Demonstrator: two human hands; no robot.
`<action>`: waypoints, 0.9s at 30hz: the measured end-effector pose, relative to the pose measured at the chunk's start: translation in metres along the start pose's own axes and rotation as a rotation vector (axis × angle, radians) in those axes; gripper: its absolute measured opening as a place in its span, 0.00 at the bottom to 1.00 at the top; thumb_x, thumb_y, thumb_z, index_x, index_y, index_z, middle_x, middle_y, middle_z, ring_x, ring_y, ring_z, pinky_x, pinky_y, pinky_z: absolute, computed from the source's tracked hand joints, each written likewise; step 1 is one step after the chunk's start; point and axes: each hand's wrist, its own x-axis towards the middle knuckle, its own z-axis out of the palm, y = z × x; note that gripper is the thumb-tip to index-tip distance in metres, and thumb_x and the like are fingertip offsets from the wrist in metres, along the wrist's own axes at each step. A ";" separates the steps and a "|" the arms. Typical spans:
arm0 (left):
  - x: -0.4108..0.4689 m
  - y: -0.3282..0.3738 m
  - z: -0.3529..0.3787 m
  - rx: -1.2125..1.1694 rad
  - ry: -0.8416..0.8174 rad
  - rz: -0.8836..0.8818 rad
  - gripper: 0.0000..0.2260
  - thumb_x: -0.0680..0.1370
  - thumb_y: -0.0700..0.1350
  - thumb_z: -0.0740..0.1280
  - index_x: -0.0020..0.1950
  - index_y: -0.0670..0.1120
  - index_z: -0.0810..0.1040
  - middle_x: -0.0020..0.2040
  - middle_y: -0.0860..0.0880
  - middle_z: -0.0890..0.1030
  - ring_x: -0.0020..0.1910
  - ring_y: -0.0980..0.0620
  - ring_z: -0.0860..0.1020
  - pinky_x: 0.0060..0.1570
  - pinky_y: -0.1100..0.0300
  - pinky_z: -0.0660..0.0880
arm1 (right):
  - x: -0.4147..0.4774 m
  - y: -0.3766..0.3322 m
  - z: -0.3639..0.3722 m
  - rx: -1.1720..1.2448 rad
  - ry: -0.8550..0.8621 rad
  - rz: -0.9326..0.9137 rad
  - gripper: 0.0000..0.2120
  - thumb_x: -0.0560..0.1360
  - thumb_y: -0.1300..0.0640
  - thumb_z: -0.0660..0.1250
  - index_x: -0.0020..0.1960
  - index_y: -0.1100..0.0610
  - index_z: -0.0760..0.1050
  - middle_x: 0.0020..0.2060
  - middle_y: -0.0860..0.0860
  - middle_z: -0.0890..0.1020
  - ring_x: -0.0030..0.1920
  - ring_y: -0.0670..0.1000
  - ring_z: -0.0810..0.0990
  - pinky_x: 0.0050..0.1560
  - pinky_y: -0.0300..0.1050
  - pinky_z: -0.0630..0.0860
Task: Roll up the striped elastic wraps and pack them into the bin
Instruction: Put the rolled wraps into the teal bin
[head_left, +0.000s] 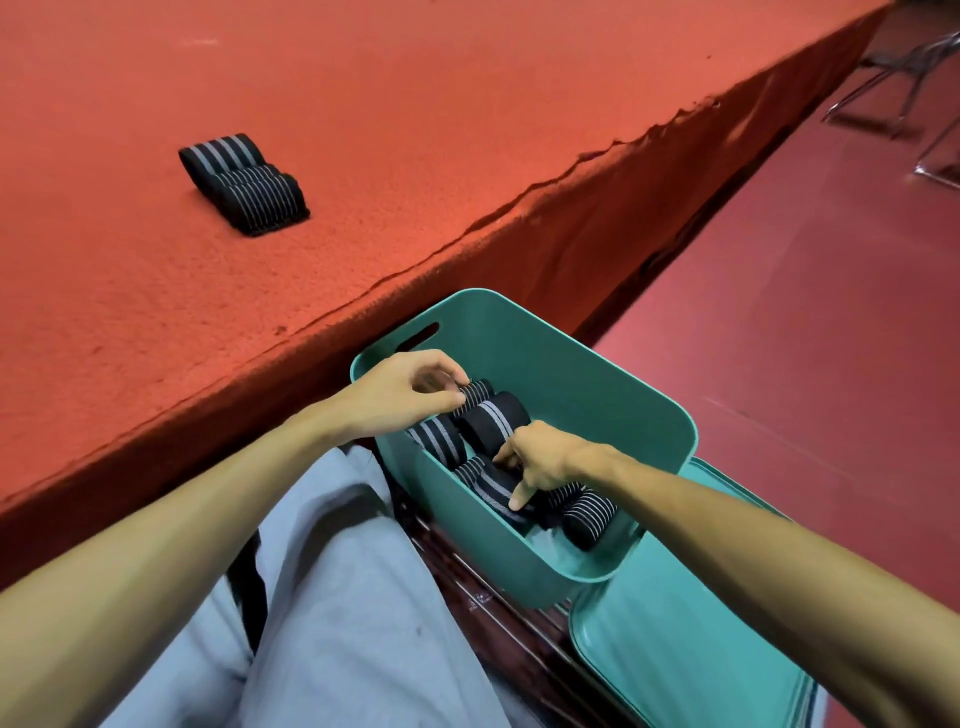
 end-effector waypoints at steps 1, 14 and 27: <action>0.000 0.000 0.001 -0.002 0.008 0.001 0.08 0.73 0.48 0.72 0.50 0.50 0.80 0.48 0.48 0.83 0.49 0.45 0.81 0.56 0.46 0.76 | 0.001 0.000 0.000 0.003 -0.001 0.020 0.36 0.66 0.52 0.79 0.70 0.56 0.70 0.61 0.53 0.80 0.62 0.53 0.77 0.63 0.43 0.72; -0.006 0.019 -0.011 0.050 0.098 0.039 0.05 0.76 0.42 0.70 0.52 0.48 0.80 0.48 0.48 0.82 0.48 0.49 0.81 0.53 0.56 0.75 | -0.019 -0.009 -0.049 -0.113 0.235 0.001 0.13 0.70 0.57 0.75 0.53 0.57 0.81 0.50 0.52 0.84 0.52 0.52 0.82 0.56 0.45 0.77; -0.028 0.019 -0.128 0.077 0.471 0.040 0.06 0.76 0.38 0.68 0.49 0.48 0.80 0.49 0.49 0.83 0.47 0.54 0.79 0.49 0.61 0.74 | -0.008 -0.126 -0.182 -0.016 0.568 -0.333 0.09 0.75 0.55 0.68 0.53 0.55 0.83 0.49 0.50 0.85 0.51 0.47 0.81 0.48 0.34 0.69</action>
